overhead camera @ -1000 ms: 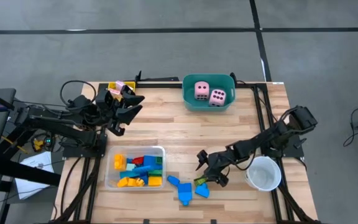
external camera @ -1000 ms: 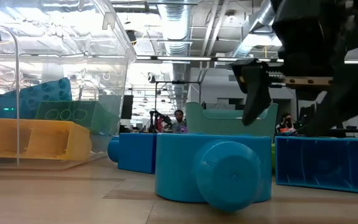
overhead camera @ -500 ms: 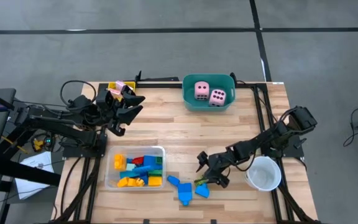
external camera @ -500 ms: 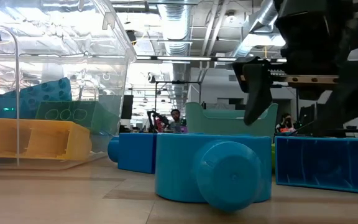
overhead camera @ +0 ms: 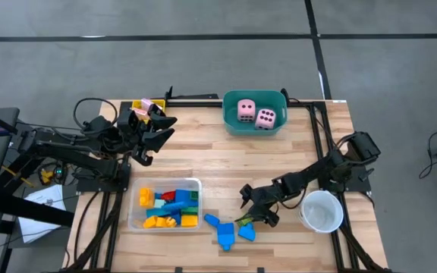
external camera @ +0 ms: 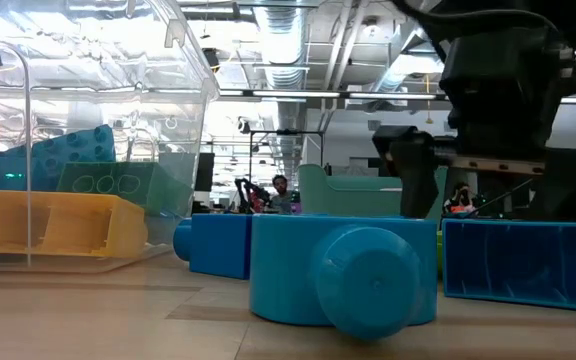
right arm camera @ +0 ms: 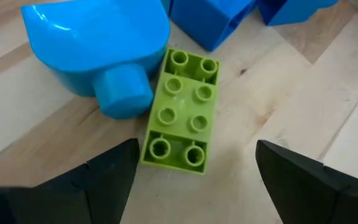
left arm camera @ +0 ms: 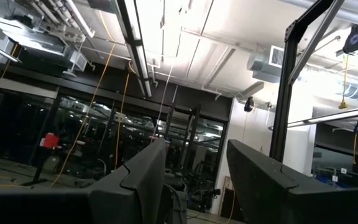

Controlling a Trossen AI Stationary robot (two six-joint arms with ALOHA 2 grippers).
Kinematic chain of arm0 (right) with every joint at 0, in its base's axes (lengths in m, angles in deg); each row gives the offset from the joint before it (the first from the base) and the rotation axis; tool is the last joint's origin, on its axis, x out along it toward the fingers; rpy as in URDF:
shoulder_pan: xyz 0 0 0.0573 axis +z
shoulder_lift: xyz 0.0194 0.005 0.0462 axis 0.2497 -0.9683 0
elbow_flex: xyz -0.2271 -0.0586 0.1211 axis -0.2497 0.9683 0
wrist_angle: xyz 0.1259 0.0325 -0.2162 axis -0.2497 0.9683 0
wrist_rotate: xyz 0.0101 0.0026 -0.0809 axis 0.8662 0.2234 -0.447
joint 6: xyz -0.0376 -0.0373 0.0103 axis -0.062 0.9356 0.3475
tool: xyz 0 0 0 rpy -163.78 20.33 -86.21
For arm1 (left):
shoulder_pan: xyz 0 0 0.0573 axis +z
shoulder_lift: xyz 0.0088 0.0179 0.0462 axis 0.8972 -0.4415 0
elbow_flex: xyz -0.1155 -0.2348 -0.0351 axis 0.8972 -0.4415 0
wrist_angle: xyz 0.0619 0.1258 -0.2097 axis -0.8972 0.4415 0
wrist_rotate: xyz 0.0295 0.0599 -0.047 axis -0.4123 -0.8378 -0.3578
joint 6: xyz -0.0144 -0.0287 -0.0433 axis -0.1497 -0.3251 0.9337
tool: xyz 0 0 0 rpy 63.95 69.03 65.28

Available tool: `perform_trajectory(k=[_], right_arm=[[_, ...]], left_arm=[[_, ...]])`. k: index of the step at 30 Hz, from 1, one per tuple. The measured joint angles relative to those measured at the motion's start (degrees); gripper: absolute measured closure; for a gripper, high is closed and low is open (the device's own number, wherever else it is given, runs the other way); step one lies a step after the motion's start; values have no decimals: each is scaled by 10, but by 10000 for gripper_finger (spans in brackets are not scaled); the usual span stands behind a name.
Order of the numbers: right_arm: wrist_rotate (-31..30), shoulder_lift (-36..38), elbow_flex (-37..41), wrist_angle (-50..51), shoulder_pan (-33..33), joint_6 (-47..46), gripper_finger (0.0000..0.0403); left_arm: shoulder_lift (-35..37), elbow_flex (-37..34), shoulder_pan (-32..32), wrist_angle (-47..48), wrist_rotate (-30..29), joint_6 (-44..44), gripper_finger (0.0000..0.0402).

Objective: Pick & Place Toys
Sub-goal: Put the light green game piece into the transparent bin

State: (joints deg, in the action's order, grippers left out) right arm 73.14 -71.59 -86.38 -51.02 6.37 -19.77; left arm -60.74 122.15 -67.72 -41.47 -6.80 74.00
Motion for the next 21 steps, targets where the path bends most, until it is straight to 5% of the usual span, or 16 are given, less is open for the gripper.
perform_trajectory(k=[21], right_arm=[[0,-8,-7,-25,0,4,103]], left_arm=[[0,0,0,7,1,9,234]])
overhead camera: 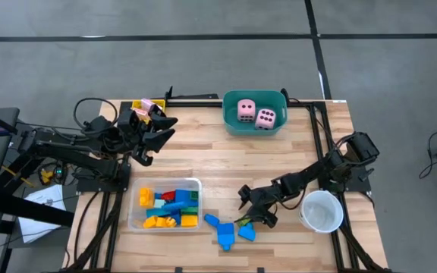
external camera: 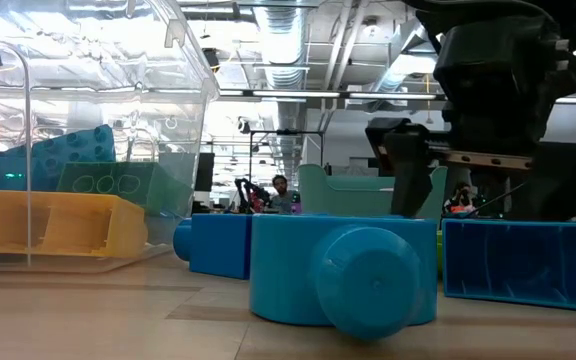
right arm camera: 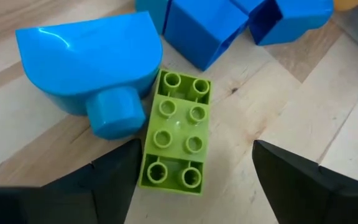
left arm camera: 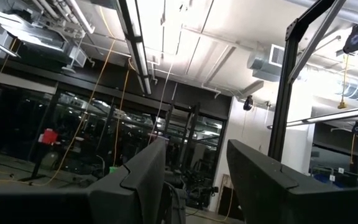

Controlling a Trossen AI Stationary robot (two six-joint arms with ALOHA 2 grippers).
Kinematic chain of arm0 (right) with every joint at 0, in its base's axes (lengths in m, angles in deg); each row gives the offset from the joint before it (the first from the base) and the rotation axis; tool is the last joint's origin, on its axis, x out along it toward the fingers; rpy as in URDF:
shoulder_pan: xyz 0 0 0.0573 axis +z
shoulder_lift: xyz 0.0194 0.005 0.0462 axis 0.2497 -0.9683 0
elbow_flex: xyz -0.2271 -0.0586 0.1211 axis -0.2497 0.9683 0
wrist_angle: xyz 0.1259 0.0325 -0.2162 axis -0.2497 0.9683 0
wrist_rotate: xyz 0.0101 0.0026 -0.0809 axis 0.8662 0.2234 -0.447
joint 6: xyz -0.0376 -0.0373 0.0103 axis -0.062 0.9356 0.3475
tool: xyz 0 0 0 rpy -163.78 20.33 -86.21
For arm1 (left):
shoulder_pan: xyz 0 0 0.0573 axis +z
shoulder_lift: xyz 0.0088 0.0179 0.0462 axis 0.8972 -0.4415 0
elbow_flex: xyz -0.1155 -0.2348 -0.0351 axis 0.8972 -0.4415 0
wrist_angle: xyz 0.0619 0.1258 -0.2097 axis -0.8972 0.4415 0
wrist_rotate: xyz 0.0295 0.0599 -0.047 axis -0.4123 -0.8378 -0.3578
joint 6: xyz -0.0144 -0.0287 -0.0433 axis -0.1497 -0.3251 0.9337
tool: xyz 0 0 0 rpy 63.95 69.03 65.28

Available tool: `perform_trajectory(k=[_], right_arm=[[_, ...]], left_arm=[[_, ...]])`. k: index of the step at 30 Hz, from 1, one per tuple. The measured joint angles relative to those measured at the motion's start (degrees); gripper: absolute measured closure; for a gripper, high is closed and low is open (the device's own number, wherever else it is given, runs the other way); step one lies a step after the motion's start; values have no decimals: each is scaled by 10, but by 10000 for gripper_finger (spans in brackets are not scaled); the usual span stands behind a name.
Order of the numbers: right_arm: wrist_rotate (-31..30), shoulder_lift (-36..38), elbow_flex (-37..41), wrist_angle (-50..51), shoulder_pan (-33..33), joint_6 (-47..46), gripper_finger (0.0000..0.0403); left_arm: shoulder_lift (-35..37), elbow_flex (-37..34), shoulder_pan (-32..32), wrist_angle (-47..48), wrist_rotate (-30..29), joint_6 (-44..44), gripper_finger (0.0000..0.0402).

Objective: Pick & Place Toys
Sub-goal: Put the light green game piece into the transparent bin

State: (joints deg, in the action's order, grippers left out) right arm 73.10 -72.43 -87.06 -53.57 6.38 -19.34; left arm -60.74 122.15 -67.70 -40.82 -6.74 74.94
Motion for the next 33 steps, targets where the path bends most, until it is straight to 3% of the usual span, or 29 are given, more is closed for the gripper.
perform_trajectory(k=[9,21,33], right_arm=[[4,0,0,8,0,-12,163],[17,1,0,8,0,-24,279],[-1,11,-18,45,0,-52,271]], left_arm=[[0,0,0,4,0,0,234],[0,0,0,4,1,1,234],[0,0,0,4,1,1,234]])
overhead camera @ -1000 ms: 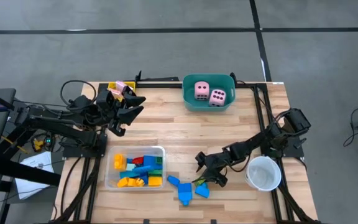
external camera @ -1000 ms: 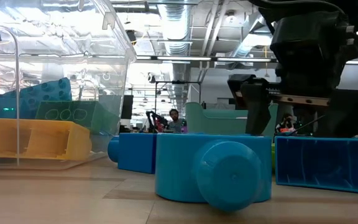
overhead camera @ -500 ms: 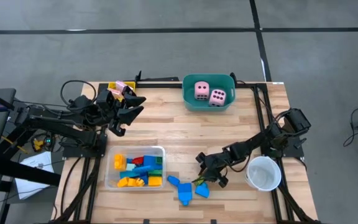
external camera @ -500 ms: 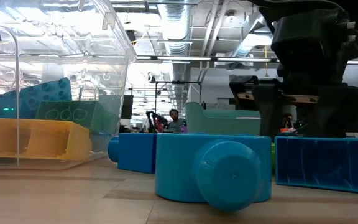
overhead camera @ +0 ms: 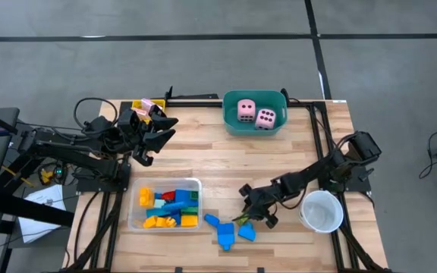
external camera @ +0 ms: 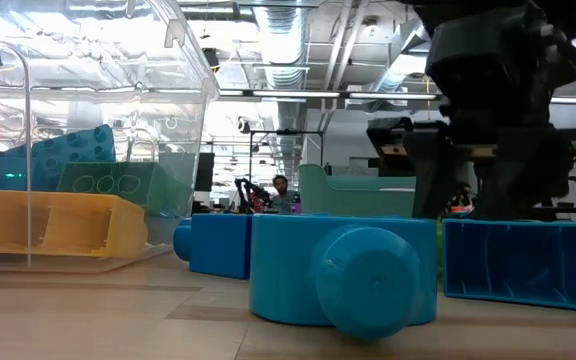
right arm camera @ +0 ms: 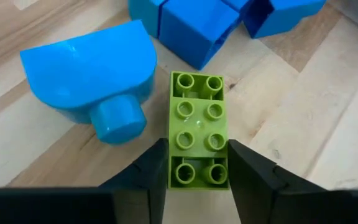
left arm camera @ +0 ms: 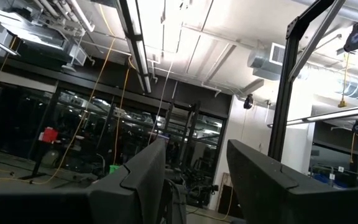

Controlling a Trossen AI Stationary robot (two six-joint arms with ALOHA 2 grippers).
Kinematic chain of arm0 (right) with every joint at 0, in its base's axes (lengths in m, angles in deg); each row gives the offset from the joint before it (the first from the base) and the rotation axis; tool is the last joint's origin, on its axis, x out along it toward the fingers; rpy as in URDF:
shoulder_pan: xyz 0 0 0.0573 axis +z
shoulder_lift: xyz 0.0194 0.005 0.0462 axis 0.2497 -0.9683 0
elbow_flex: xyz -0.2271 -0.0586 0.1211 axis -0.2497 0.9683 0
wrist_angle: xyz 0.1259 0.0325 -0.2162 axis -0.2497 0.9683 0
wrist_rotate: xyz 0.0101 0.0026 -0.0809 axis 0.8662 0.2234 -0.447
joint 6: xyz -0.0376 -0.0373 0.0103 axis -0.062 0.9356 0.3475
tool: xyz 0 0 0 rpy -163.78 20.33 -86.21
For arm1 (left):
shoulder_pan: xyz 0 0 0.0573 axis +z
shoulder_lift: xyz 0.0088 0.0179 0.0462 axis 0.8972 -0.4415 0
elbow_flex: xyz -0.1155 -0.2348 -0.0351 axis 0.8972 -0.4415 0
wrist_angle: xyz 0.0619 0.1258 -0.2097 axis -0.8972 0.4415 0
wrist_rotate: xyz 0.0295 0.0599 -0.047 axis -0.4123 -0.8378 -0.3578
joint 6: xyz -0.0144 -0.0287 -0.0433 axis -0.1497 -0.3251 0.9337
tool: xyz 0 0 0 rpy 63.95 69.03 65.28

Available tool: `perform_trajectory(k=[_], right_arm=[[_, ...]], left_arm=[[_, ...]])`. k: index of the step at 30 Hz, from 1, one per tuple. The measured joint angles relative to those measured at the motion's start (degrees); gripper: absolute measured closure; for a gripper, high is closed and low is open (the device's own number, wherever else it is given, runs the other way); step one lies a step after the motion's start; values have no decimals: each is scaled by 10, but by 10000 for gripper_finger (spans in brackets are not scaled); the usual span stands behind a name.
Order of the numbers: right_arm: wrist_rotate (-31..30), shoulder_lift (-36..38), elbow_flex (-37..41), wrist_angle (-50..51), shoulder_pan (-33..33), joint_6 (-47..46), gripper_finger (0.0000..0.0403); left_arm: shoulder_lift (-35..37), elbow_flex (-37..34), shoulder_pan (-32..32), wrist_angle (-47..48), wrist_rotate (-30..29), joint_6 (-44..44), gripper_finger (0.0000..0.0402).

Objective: Pick & Place Toys
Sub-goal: Put the light green game piece into the transparent bin

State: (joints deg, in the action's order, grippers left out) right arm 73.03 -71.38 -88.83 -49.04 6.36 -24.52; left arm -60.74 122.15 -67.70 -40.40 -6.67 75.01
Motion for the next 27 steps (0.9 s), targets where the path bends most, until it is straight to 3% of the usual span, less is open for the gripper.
perform_trajectory(k=[8,17,27], right_arm=[[-60,81,-7,50,-7,2,277],[-199,215,-8,66,-52,2,276],[-311,256,-109,127,-104,51,276]], left_arm=[[0,0,0,11,0,0,234],[-11,0,0,79,-1,38,227],[-94,0,0,78,-35,115,205]])
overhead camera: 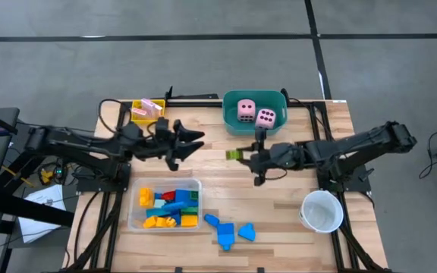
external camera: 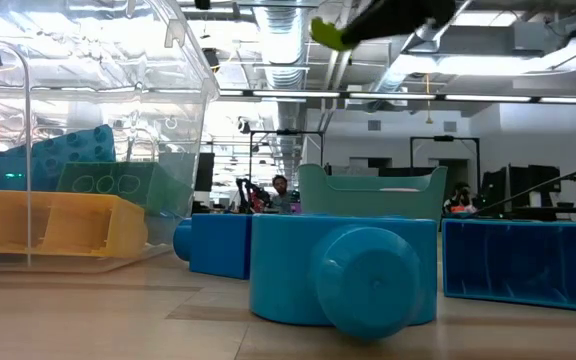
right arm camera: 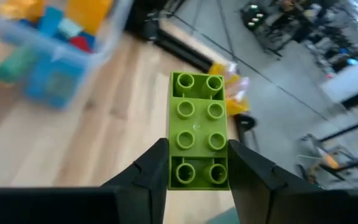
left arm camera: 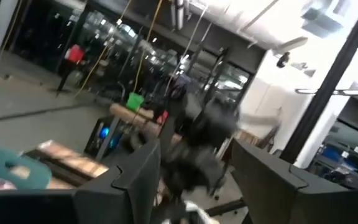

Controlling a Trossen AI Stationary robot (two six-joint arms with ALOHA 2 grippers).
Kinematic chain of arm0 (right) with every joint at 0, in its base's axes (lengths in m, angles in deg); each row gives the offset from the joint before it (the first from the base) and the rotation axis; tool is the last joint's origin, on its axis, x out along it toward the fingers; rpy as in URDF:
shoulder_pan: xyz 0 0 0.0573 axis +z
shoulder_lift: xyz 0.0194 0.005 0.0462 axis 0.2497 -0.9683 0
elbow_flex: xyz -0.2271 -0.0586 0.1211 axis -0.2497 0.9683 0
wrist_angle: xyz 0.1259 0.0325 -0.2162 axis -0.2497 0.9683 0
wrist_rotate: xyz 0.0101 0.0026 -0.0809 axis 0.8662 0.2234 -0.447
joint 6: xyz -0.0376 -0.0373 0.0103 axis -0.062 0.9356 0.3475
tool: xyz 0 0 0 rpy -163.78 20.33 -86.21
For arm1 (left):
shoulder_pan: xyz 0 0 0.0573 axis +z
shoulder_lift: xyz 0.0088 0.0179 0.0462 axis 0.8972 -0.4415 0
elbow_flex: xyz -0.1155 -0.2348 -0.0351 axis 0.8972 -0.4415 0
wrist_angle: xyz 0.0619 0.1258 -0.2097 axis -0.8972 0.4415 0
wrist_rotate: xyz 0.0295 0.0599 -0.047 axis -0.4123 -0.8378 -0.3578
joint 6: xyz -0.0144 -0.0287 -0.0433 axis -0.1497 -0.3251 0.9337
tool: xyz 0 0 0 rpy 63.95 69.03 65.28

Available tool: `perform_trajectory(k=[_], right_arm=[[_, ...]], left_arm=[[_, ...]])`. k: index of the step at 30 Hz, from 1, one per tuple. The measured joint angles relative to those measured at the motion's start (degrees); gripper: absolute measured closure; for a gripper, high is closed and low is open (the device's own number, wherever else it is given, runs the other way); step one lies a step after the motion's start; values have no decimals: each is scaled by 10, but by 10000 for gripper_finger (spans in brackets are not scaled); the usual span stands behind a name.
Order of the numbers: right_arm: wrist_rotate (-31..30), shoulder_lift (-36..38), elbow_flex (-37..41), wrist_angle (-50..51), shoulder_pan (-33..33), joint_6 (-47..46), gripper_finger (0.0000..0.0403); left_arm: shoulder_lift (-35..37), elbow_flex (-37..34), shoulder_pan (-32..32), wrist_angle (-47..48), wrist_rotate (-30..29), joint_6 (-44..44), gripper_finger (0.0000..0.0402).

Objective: Pick & Place Toys
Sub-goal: Put the light green game piece into the transparent bin

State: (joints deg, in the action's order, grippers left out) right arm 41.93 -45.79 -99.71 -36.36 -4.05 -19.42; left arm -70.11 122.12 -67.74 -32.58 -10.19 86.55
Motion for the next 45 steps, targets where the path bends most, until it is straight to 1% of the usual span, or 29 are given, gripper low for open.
perform_trajectory(k=[4,7,11,17,22,25,33,39,45], right_arm=[[-18,-3,-45,29,-13,14,276],[-39,-3,-69,30,-10,47,276],[-47,-3,-98,35,-10,60,276],[-49,-3,-110,41,-10,67,276],[-49,-4,-110,43,-10,67,276],[-49,-4,-110,43,-10,67,276],[-49,-4,-110,47,-10,67,276],[-49,-4,-110,58,-10,67,275],[-48,-4,-110,58,-10,67,275]], left_arm=[[-26,0,0,2,-14,27,191],[-38,0,0,-1,-16,52,180],[-55,0,0,0,-16,94,167],[-80,0,0,-5,-20,184,155],[-114,0,2,-52,-45,245,154],[-139,4,2,-80,-45,249,155],[-199,55,7,-80,-46,249,154],[-226,82,17,-79,-48,249,157],[-236,91,18,-72,-35,249,177]])
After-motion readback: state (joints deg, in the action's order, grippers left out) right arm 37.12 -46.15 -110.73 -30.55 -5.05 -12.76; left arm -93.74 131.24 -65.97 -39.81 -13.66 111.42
